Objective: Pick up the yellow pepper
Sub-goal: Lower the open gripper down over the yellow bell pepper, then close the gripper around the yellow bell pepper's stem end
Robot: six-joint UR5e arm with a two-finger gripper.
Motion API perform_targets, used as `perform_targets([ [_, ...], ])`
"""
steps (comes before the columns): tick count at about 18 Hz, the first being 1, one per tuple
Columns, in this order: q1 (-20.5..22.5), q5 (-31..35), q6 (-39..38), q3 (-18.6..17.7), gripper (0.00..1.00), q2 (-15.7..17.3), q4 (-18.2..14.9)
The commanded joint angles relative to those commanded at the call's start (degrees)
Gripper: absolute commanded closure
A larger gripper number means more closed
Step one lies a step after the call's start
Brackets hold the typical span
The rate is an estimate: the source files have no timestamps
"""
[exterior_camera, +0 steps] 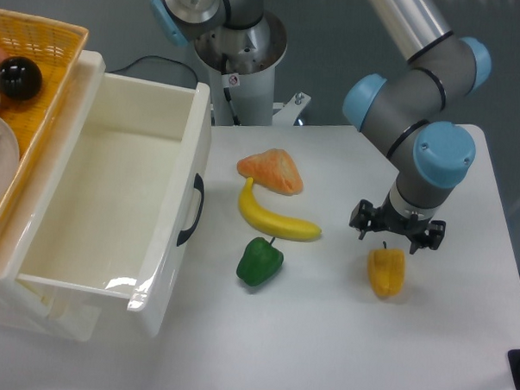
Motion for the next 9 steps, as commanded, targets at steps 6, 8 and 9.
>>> perform_targets([
  [6, 0.62, 0.09, 0.0, 0.44, 0.0, -2.9, 2.47],
  [8, 0.62, 0.09, -0.26, 0.35, 0.0, -3.08, 2.47],
  [9, 0.62, 0.09, -0.26, 0.26, 0.0, -3.25, 2.47],
])
